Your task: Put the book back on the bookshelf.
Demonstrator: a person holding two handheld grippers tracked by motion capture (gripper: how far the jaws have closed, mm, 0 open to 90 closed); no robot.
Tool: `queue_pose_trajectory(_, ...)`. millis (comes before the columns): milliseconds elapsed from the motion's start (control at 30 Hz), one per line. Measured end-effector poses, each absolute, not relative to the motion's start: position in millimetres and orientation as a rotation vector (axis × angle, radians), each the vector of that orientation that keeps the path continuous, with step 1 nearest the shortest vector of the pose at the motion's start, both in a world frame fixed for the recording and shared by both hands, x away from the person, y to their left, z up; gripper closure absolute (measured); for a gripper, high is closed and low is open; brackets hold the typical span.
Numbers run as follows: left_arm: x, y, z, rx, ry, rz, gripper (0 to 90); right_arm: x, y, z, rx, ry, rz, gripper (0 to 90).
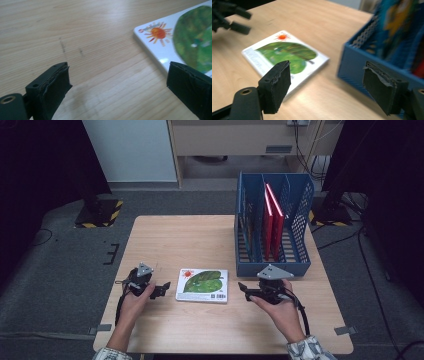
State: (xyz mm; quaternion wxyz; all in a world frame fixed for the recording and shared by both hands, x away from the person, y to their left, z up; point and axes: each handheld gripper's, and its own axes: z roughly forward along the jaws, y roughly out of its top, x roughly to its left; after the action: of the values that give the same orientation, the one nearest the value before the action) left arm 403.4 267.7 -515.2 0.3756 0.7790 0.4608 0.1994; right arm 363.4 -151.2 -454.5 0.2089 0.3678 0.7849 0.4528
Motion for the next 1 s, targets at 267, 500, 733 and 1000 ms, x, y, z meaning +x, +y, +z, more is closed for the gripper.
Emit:
queue_pose_trajectory(267,396.2,229.5,-515.4,2.059,1.044,0.439,10.7,359.5,-123.3,-479.6,0.942,2.388,1.245,25.6)
queue_pose_trajectory(500,397.7,224.4,-523.9,2.074,1.041,0.370,9.6,366.1,-108.9,-506.4,0.983,2.530,1.157,20.8)
queue_pose_trajectory(733,397.0,215.5,-528.4,2.112,0.996,0.307,12.5,372.1,-99.3,-516.1,0.968,2.524,1.119,22.0)
queue_pose_trajectory(1000,395.4,213.3,-529.6,2.109,0.987,0.226,20.6,376.0,-89.4,-525.8,0.939,2.562,1.111,21.4)
